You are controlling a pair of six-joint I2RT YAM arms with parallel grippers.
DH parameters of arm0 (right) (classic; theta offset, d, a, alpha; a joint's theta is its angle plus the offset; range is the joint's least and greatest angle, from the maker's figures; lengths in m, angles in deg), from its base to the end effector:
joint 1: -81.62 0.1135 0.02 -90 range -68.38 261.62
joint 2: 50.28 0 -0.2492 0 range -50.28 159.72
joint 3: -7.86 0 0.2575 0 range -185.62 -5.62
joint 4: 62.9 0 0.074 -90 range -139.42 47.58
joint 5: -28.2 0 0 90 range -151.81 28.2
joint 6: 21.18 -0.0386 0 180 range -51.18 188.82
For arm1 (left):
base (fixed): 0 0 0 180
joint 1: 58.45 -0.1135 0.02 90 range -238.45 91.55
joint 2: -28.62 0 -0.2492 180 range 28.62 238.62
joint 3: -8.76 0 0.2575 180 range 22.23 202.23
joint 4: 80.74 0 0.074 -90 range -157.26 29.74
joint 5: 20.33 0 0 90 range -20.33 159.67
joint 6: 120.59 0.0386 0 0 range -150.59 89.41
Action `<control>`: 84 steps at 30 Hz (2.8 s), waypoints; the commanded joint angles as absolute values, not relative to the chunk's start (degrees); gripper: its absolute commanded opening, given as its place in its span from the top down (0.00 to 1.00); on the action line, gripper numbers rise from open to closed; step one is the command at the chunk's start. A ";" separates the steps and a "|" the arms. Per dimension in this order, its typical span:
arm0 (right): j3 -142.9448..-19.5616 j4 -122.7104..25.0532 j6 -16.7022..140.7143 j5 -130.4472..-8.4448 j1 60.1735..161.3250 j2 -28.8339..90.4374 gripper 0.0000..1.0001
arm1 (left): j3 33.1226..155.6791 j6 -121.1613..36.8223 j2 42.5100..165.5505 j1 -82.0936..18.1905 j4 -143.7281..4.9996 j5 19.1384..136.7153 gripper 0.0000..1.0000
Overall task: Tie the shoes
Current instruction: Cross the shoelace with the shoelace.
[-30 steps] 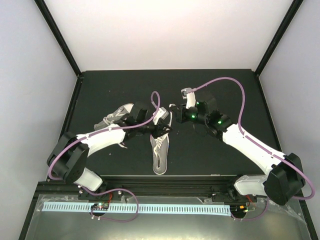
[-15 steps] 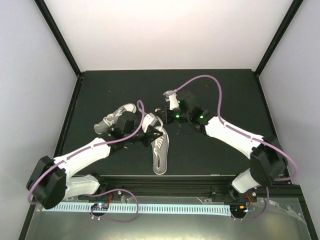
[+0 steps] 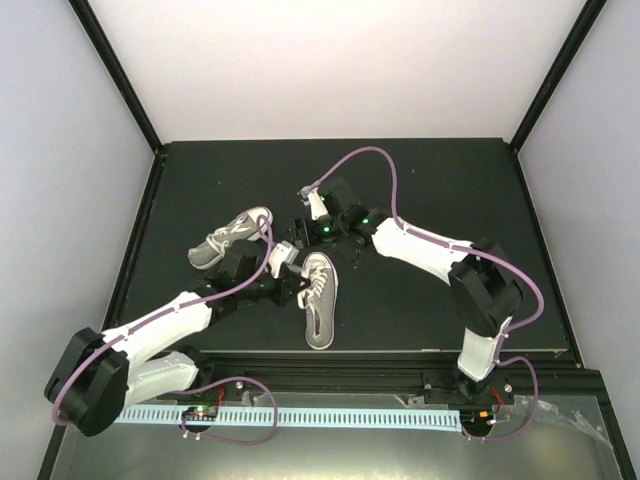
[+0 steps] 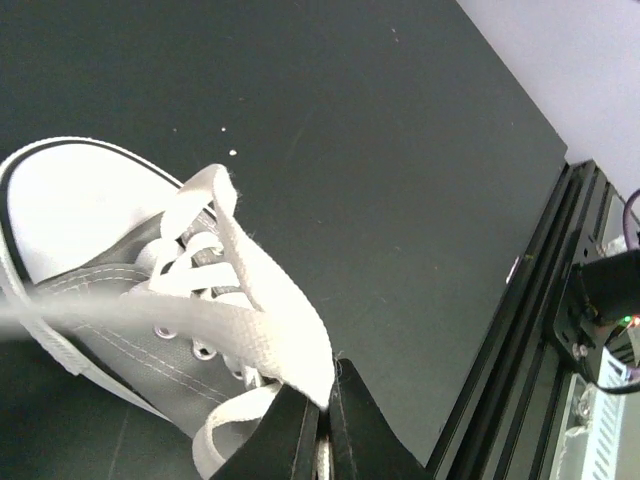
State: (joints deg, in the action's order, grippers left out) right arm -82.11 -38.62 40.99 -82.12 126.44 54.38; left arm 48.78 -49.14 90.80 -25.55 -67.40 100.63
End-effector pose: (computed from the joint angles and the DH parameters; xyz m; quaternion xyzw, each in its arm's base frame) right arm 0.2869 0.3040 0.2200 -0.2064 0.8674 0.3794 0.2473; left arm 0.1818 -0.1413 0.1746 0.2283 0.8348 -0.4053 0.2945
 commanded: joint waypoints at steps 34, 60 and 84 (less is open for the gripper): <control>-52.26 -66.13 65.65 -100.46 119.06 48.58 0.36 | 49.74 -53.18 89.83 -31.03 -68.39 109.48 0.98; -46.20 -46.00 63.10 -89.64 119.51 20.90 0.98 | 49.32 -53.36 92.46 -31.09 -78.12 110.41 0.98; -30.68 -74.41 40.80 -72.33 135.66 15.33 0.98 | 46.97 -48.01 90.69 -28.58 -82.98 117.06 0.98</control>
